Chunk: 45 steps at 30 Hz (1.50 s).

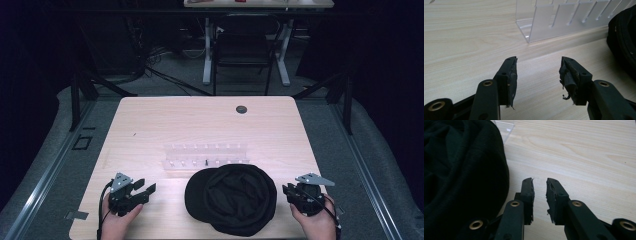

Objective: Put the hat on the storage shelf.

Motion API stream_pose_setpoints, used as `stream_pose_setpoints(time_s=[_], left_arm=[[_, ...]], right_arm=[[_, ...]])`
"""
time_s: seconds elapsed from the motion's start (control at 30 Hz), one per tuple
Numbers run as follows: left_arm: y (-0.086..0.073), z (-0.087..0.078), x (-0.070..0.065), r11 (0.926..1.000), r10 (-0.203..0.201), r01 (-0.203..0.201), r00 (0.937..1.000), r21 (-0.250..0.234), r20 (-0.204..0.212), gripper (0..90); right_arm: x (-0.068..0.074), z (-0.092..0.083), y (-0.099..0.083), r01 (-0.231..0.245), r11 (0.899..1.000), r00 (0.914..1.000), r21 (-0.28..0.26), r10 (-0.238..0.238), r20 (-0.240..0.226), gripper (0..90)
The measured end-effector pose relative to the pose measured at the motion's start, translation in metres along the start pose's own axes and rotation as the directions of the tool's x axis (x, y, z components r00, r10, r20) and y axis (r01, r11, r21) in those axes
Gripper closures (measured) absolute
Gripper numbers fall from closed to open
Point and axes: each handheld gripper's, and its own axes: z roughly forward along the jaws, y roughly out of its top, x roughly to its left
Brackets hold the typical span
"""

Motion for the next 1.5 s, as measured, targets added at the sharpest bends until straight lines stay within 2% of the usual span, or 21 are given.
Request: stream_pose_setpoints(time_s=[0.1, 0.27, 0.43, 0.5, 0.63, 0.77, 0.87, 1.13, 1.37, 1.4, 1.43, 1.47, 1.5], left_arm=[[0.000, 0.000, 0.001, 1.0000, -0.005, 0.005, 1.0000, 0.002, 0.000, 48.2], [-0.001, 0.001, -0.002, 1.0000, 0.002, -0.002, 1.0000, 0.004, 0.004, 48.1], [-0.001, 0.002, -0.004, 0.9999, 0.013, -0.013, 0.9998, 0.009, 0.016, 48.0], [-0.001, 0.003, -0.006, 0.9997, 0.019, -0.019, 0.9997, 0.012, 0.016, 48.0], [-0.001, 0.003, -0.007, 0.9997, 0.021, -0.021, 0.9996, 0.010, 0.020, 47.9], [-0.001, 0.004, -0.006, 0.9996, 0.023, -0.024, 0.9995, 0.016, 0.022, 47.8], [-0.001, 0.004, -0.007, 0.9994, 0.028, -0.029, 0.9993, 0.021, 0.023, 47.7], [-0.001, 0.004, -0.007, 0.9993, 0.030, -0.031, 0.9993, 0.020, 0.024, 47.6], [-0.001, 0.005, -0.007, 0.9994, 0.029, -0.030, 0.9993, 0.019, 0.025, 47.5], [-0.001, 0.005, -0.007, 0.9994, 0.029, -0.029, 0.9992, 0.016, 0.026, 47.5], [-0.001, 0.005, -0.007, 0.9994, 0.029, -0.029, 0.9992, 0.016, 0.026, 47.5], [-0.001, 0.005, -0.007, 0.9993, 0.029, -0.030, 0.9992, 0.020, 0.026, 47.5], [-0.001, 0.005, -0.007, 0.9993, 0.029, -0.030, 0.9992, 0.021, 0.026, 47.5]], right_arm=[[0.002, -0.001, 0.002, 0.008, 1.000, 1.0000, 0.014, -0.008, 0.005, 75.7], [0.003, -0.009, 0.011, -0.032, 0.999, 0.9992, 0.038, 0.033, -0.023, 75.8], [0.005, -0.015, 0.017, -0.034, 0.998, 0.9989, 0.057, 0.035, -0.031, 76.0], [0.006, -0.020, 0.024, -0.028, 0.996, 0.9979, 0.089, 0.033, -0.056, 75.6], [0.009, -0.028, 0.034, -0.019, 0.994, 0.9959, 0.111, 0.028, -0.086, 74.4], [0.011, -0.033, 0.043, -0.043, 0.990, 0.9877, 0.137, 0.063, -0.143, 72.5], [0.016, -0.036, 0.046, -0.045, 0.988, 0.9848, 0.146, 0.068, -0.160, 72.0], [0.025, -0.028, 0.046, -0.047, 0.980, 0.9821, 0.191, 0.081, -0.170, 71.0], [0.025, -0.018, 0.045, -0.054, 0.973, 0.9810, 0.223, 0.093, -0.170, 72.2], [0.024, -0.014, 0.044, -0.063, 0.969, 0.9788, 0.240, 0.107, -0.175, 74.1], [0.024, -0.014, 0.044, -0.063, 0.969, 0.9788, 0.240, 0.107, -0.175, 74.1], [0.024, -0.012, 0.043, -0.059, 0.965, 0.9795, 0.257, 0.105, -0.172, 82.3], [0.024, -0.011, 0.043, -0.059, 0.963, 0.9802, 0.262, 0.105, -0.168, 85.1]])
